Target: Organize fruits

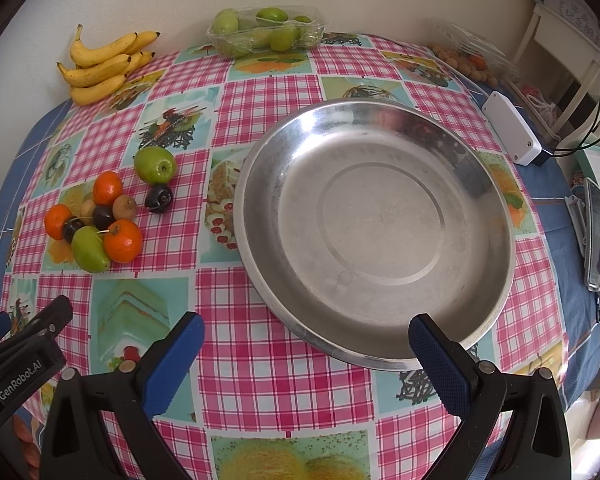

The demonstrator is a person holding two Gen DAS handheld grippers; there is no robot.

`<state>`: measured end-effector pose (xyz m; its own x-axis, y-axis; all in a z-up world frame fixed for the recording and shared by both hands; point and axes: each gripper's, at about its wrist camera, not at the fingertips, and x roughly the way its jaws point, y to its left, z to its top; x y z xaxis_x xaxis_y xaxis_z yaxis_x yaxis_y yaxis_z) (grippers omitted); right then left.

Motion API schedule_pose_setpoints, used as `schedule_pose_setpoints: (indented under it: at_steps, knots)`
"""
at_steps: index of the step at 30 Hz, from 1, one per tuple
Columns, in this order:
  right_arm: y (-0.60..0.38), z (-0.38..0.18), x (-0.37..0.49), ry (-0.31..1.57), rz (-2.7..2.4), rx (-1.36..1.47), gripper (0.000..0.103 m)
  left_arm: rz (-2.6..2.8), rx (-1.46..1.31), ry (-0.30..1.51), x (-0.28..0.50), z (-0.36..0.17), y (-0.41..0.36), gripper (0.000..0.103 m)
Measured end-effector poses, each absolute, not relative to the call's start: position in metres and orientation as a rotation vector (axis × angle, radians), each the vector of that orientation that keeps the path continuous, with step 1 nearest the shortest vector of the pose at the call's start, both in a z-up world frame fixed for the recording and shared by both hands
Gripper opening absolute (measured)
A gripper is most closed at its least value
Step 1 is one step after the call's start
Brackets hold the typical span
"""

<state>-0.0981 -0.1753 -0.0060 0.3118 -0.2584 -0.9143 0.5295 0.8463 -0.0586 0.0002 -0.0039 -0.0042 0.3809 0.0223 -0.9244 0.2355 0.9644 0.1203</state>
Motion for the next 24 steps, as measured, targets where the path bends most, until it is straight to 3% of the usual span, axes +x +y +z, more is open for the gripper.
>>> schedule_pose_setpoints:
  at_steps: [24]
  knots:
    - [-0.174,0.001,-0.092,1.096,-0.504,0.287,0.103,-0.160,0.166,1.161,0.017,0.003,0.003,0.103]
